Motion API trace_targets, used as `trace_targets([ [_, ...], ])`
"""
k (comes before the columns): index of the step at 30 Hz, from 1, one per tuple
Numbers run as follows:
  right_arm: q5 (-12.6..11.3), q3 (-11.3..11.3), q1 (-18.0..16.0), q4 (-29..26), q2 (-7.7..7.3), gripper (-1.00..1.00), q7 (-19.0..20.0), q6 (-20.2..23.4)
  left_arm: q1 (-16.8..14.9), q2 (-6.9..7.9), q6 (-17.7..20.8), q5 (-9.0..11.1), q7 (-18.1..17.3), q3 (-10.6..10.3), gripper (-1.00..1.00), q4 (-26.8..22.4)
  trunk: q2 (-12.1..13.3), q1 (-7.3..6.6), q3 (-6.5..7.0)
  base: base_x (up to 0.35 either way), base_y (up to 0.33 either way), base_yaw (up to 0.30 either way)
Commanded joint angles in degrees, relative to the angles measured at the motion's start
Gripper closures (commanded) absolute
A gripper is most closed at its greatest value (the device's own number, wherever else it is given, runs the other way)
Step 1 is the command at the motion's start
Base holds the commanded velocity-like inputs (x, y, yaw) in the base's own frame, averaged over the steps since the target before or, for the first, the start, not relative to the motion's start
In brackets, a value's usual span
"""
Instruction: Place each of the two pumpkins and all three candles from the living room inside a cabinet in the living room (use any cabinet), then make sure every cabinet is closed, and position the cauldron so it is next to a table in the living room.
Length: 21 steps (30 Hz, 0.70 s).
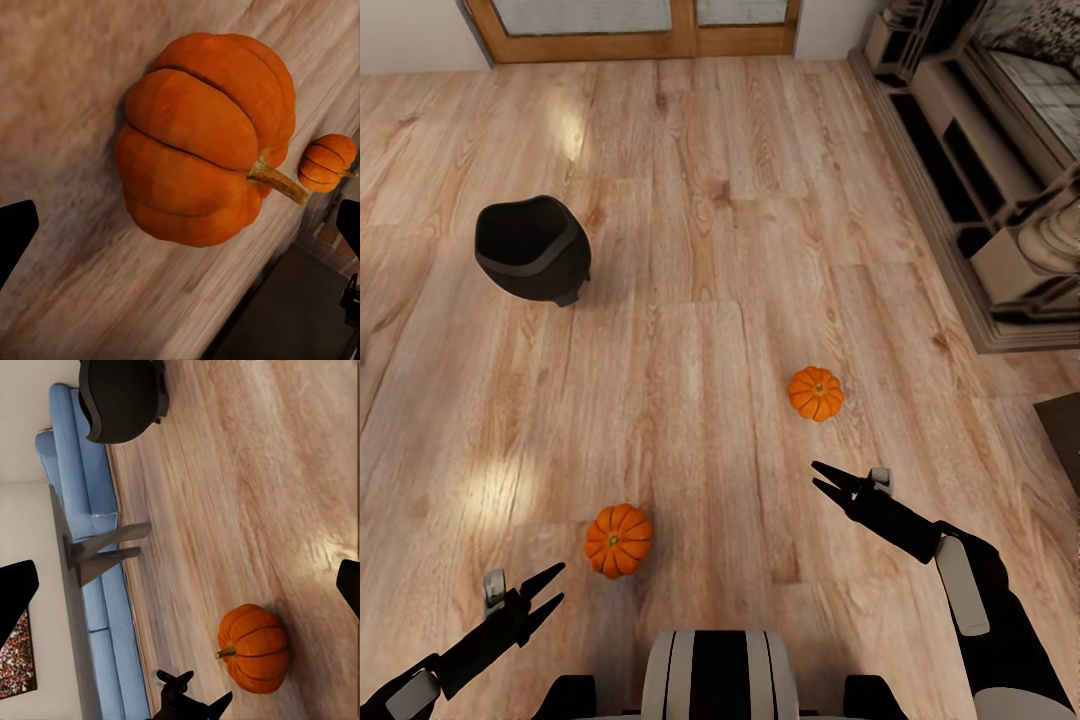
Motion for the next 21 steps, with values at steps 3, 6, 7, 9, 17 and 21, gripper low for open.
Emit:
trace_targets([
  [3,0.0,-0.1,0.0,0.0,0.02,-1.00,0.2,0.2,0.0,0.04,0.6,0.6,-0.1,-0.5,-1.00,0.0,0.0,-0.01,-0.03,-0.009,-0.036,0.000],
  [6,0.0,-0.1,0.0,0.0,0.02,-1.00,0.2,0.2,0.0,0.04,0.6,0.6,-0.1,-0.5,-1.00,0.0,0.0,-0.01,-0.03,-0.003,-0.149,0.000],
  [7,0.0,-0.1,0.0,0.0,0.03,-1.00,0.2,0.2,0.0,0.04,0.6,0.6,-0.1,-0.5,-1.00,0.0,0.0,-0.01,-0.03,-0.001,-0.214,0.000],
  [9,0.0,-0.1,0.0,0.0,0.05,-1.00,0.2,0.2,0.0,0.04,0.6,0.6,-0.1,-0.5,-1.00,0.0,0.0,-0.01,-0.03,-0.001,-0.184,0.000],
  [17,0.0,-0.1,0.0,-0.1,0.03,-1.00,0.2,0.2,0.0,0.04,0.6,0.6,0.1,-0.4,-1.00,0.0,0.0,-0.01,-0.03,-0.047,-0.159,0.000],
  [21,0.0,-0.1,0.0,-0.1,0.03,-1.00,0.2,0.2,0.0,0.04,0.6,0.6,0.2,-0.4,-1.00,0.0,0.0,-0.01,-0.03,-0.016,-0.074,0.000],
])
